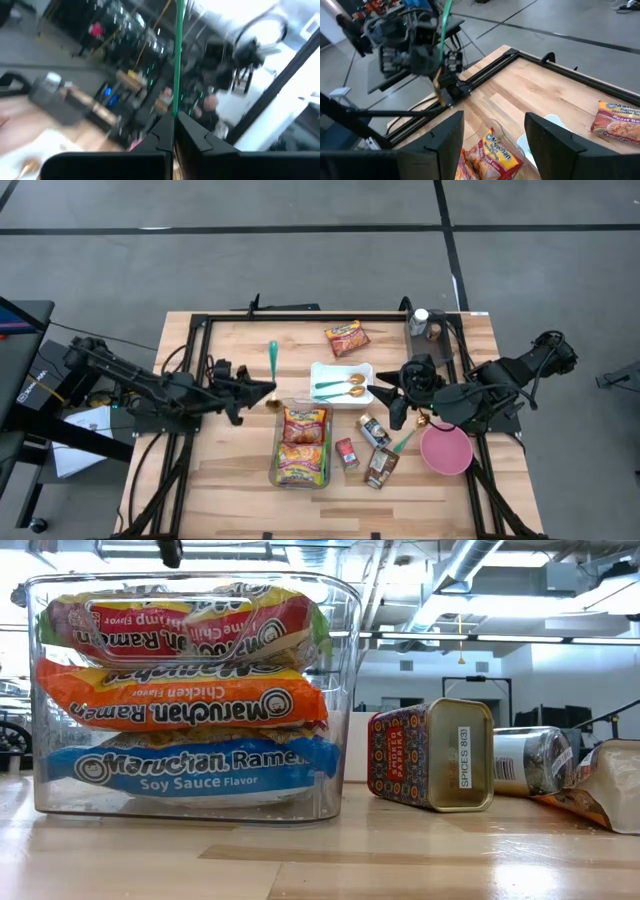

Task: Pick & Place Food Item
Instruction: Put the green spoon into the white bin

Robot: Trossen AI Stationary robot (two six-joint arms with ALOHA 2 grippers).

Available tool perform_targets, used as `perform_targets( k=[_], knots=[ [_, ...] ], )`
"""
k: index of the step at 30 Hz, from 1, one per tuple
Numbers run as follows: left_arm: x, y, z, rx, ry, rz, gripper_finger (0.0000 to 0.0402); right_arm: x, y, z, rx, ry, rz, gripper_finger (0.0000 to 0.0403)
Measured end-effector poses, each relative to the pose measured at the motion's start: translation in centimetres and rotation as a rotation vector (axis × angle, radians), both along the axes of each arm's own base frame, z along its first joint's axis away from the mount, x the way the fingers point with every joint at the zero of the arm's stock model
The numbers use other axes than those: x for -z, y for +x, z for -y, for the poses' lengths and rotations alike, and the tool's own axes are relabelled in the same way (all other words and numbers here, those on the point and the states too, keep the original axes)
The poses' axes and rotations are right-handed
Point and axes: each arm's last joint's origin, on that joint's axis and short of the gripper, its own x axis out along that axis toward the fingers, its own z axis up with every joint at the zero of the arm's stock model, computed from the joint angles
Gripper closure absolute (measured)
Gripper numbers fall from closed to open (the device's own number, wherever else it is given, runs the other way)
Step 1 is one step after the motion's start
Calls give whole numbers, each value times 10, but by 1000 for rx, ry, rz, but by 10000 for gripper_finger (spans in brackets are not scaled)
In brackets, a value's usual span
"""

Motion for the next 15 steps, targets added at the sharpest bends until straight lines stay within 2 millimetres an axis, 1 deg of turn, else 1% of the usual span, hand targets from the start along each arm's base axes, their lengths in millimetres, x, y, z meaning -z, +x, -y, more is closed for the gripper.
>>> perform_targets(
  k=[4, 9, 13, 15],
  knots=[
    [-4, 14, -4, -48, -35, 143, 401, 0, 0, 0, -21, -5, -10, 200],
    [-3, 30, -9, -86, -102, 339, 401, 0, 0, 0, -26, -17, -15, 200],
    [3, 41, -13, -103, -154, 454, 401, -1, 1, -1, -56, -34, -21, 200],
    [10, 47, -16, -108, -173, 459, 401, -2, 6, -1, -82, -52, -15, 200]
  ],
)
